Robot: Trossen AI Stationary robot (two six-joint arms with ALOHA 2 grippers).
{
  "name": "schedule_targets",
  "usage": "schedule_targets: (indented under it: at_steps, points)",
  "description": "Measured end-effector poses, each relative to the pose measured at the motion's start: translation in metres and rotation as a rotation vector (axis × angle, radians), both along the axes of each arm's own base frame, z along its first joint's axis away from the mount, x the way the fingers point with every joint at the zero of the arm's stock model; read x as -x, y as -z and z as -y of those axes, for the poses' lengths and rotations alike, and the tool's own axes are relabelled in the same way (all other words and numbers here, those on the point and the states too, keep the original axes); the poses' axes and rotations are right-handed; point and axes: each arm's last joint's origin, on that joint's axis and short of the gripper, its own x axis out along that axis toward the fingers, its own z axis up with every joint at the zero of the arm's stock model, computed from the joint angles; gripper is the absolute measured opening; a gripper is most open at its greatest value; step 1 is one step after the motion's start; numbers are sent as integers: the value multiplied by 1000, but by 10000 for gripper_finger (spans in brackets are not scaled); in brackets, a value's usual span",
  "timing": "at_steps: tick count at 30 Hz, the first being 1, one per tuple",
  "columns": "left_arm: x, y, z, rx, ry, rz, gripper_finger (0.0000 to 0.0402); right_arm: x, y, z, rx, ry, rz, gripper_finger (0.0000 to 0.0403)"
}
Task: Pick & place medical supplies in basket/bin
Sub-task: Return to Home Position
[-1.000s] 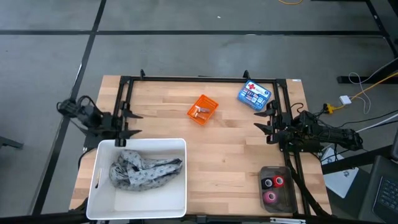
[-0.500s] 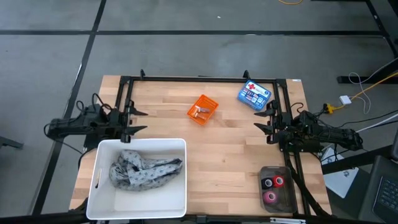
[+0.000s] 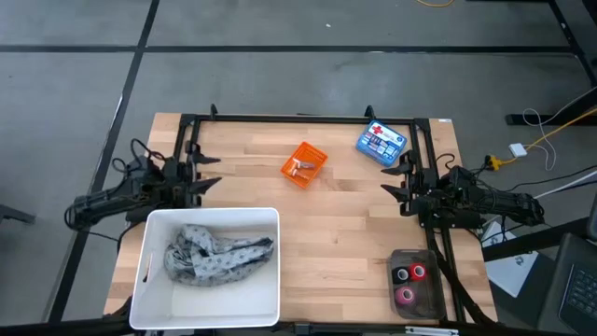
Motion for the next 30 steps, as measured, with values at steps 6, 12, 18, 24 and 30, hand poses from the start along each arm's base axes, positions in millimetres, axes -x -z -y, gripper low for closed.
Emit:
schedule_targets:
  at_steps: [6,12,18,24,30]
  points:
    - [0,3,-10,58,-123,-29,235,0,1,0,-1,0,-9,209]
    - [-7,34,-20,99,-179,-172,233,0,2,0,-4,0,-16,209]
    - [-10,51,-21,141,-86,-166,235,-1,3,0,-6,3,-28,209]
    - [-10,52,-20,158,-52,-173,234,-1,5,1,-17,25,-47,209]
    - [-10,53,-21,151,-81,-179,234,-1,5,1,-14,30,-54,209]
